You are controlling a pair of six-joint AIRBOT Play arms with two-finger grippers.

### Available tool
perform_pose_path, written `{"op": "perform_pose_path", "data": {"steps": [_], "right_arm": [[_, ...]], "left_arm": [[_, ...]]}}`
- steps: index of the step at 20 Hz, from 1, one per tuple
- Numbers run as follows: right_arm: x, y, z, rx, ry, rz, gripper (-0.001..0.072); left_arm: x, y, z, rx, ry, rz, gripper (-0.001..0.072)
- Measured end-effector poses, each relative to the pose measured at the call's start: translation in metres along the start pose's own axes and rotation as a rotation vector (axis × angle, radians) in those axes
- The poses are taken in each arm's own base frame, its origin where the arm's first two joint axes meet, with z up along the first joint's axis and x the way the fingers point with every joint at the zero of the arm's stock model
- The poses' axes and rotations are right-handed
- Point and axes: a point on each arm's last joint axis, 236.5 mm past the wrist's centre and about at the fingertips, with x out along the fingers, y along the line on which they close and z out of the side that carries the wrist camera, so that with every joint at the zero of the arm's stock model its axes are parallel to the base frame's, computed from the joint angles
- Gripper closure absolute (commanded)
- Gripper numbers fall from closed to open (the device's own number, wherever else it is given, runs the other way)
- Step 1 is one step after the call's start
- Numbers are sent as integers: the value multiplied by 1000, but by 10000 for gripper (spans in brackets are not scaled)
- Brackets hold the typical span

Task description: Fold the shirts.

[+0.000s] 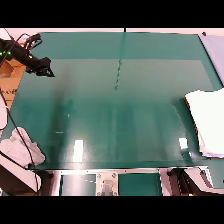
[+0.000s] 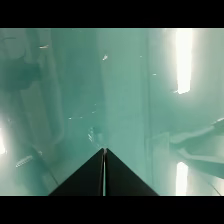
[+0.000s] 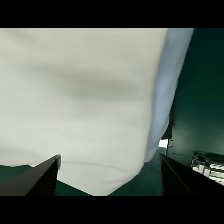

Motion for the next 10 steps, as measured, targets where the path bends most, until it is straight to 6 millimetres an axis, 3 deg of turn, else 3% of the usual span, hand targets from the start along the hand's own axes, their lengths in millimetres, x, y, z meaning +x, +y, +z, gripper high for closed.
{"op": "perform_pose_path", "data": {"steps": [1, 2, 4, 6, 8, 10], "right_arm": [[-7, 3, 2, -7, -5, 1, 463], [-15, 7, 7, -13, -21, 12, 681], [-31, 33, 9, -40, -31, 83, 699], [-43, 72, 3, -113, -28, 185, 699], [-48, 116, -18, -244, -3, 277, 700], [-47, 154, -54, -418, 44, 329, 700]], "left_arm": [[0, -4, 0, 2, 0, -16, 685], [-2, -9, 0, 7, -4, -33, 685], [-10, -19, 3, 20, -28, -54, 685], [-24, -29, 4, 38, -62, -59, 685], [-41, -43, 4, 63, -95, -61, 685], [-53, -60, -8, 84, -103, -64, 685]]}}
